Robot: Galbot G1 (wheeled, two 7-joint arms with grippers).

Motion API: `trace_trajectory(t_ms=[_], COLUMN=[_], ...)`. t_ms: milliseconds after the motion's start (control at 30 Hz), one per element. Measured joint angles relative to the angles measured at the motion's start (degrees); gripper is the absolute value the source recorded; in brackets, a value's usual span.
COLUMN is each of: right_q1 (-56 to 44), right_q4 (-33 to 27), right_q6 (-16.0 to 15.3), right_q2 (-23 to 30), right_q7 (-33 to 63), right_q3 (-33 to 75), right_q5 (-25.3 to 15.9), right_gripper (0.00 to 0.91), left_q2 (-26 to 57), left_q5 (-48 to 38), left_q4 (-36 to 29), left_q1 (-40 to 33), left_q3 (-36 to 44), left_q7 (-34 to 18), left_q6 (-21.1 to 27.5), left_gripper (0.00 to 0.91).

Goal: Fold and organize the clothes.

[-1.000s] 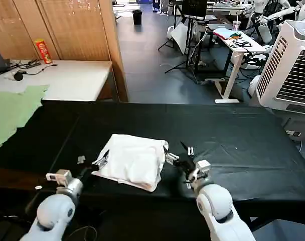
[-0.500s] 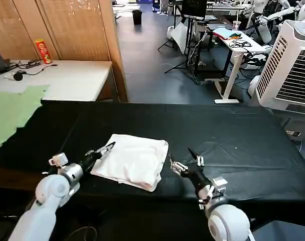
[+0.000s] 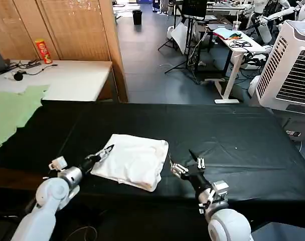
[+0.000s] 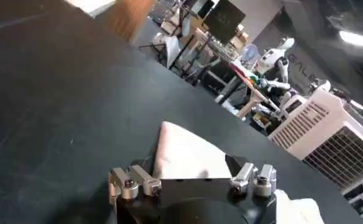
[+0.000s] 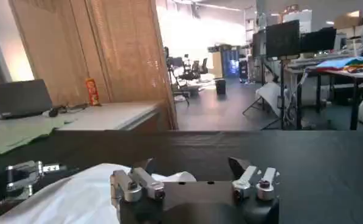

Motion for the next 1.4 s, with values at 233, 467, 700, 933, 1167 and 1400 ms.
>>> trace_trajectory(t_ms=[233,467,700,933,1167,1400], right_q1=[-0.34,-1.31,-1.92,-0.82,0.64,1.63], right_q4=[0.23,0.39,0.12,-1.24,-2.67,-3.93], right_q6=[0.36,1.1,1.03,0.94,1.08,1.52], right_q2=[0.16,0.73,0.71,0.61,0.53,0.79], right_q7=[0.0,-0.02,0.39,0.67,0.76,0.81], right_q3=[0.04,-0.57,-1.41,-2.72,-4.24,-4.81], right_q5=[-0.37,-2.28,-4.47,-5.48,-5.5,-5.66], right_gripper=[0.878,0.878,0.878,0.878,0.878,0.878], left_q2=[-0.36,-0.36,0.68,4.0,9.57,13.69], left_q5=[-0.45,0.78,10.82,19.09,27.6,36.27], left_q4=[0.9,0.33,-3.27,-7.74,-12.37,-19.03], left_q1=[-0.06,0.29,2.51,6.88,10.66,11.46], left_q3=[-0.02,-0.55,-3.71,-9.63,-15.93,-20.18], left_q7=[-0.09,-1.89,-5.2,-6.2,-5.96,-7.07], left_q6=[0.41,-0.5,-0.29,-1.06,-2.22,-2.2], left_gripper=[0.0,0.0,0.0,0.0,0.0,0.0])
